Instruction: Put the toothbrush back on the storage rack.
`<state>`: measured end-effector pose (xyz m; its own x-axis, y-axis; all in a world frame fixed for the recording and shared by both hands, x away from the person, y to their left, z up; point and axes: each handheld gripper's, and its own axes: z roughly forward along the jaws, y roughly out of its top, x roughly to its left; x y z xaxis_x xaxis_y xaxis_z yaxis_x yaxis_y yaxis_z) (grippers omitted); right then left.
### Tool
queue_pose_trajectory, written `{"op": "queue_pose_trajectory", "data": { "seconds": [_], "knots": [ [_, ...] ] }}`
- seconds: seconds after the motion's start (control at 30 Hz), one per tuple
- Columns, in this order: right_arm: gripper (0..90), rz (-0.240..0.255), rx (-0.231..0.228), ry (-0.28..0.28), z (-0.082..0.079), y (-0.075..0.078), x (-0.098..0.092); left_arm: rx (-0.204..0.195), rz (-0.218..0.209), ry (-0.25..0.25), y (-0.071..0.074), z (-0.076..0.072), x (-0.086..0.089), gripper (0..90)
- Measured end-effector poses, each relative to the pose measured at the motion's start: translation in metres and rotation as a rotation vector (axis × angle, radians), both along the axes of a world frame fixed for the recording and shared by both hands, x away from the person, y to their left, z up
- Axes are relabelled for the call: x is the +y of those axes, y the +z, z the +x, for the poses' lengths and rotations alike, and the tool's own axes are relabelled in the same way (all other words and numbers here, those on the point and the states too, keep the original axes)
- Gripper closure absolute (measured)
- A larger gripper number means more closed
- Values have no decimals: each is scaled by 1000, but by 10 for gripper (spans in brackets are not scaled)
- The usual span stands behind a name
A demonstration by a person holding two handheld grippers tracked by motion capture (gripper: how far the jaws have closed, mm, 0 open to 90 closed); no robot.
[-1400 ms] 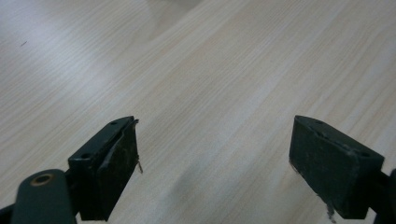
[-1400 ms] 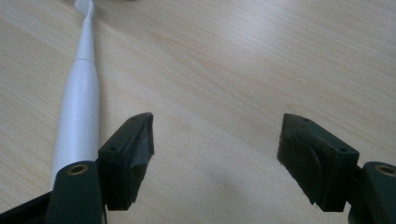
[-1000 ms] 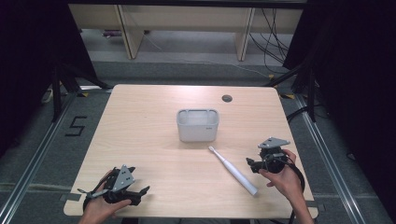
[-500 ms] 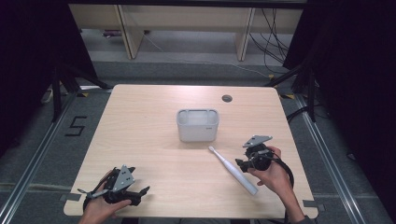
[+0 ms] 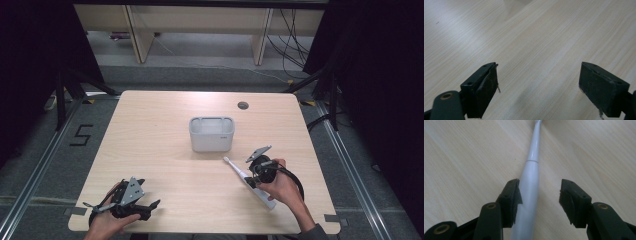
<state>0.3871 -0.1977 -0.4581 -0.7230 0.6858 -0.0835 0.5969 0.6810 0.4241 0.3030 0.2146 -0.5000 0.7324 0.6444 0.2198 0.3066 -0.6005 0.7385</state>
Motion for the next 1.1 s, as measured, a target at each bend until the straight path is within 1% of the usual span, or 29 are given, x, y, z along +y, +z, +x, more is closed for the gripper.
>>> {"op": "queue_pose_trajectory", "data": {
  "seconds": [0.03,0.1,0.13,0.17,0.2,0.23,0.27,0.3,0.33,0.37,0.4,0.47,0.5,0.53,0.57,0.6,0.7,0.8,0.83,0.87,0.9,0.97,1.0,1.03,1.07,1.1],
  "knots": [
    [511,0,0,0,0,0,0,-10,-14,12,-1,0,-1,151],
    [516,-3,13,11,1,-3,2,-3,-7,8,-1,0,0,151],
    [518,-16,23,-4,1,-2,2,-2,-8,8,-1,0,0,151],
    [520,-9,33,4,1,-4,4,-2,-11,6,-1,0,0,151],
    [520,-16,31,16,2,-4,4,-13,-14,14,-1,0,-1,151],
    [521,-18,36,8,2,-5,5,-15,1,12,-1,1,0,150],
    [521,-24,38,30,3,-5,5,-5,-6,12,-1,0,0,151],
    [521,-29,39,32,4,-6,6,-4,-5,14,-1,-1,0,151],
    [521,-33,51,18,4,-6,7,-1,-10,13,-1,0,-1,151],
    [521,-28,62,12,3,-7,8,-10,-14,13,-2,0,-1,151],
    [521,-39,44,34,5,-8,8,-13,-13,12,-1,0,0,151],
    [522,-45,64,28,3,-8,9,-10,-14,12,-2,0,0,151],
    [525,-60,59,50,5,-10,9,-11,-8,14,-2,0,0,151],
    [525,-60,59,50,5,-10,9,-12,-13,12,-1,0,-1,151],
    [526,-58,75,32,4,-10,11,-11,-12,12,-1,0,0,151],
    [529,-63,73,51,6,-10,10,-9,-13,10,-1,0,0,150],
    [543,-75,90,40,8,-12,12,-12,-13,13,-2,0,-1,151],
    [556,-82,111,55,11,-14,13,-3,-4,0,0,0,1,150],
    [567,-88,127,37,12,-15,14,-4,-6,2,-1,1,1,151],
    [567,-88,127,37,12,-15,14,-9,15,2,0,1,1,151],
    [581,-102,139,50,14,-15,14,-11,-11,13,-2,0,0,151],
    [586,-109,145,59,15,-16,15,-8,-13,9,-1,0,0,151],
    [589,-109,155,51,15,-16,16,-9,-12,7,-1,0,0,150],
    [600,-121,164,75,17,-17,16,-8,-4,3,-1,0,0,151],
    [606,-118,172,72,17,-17,17,-9,-12,10,-1,0,0,151],
    [612,-132,177,83,18,-17,17,-6,-9,2,-1,0,0,151]
  ]
}}
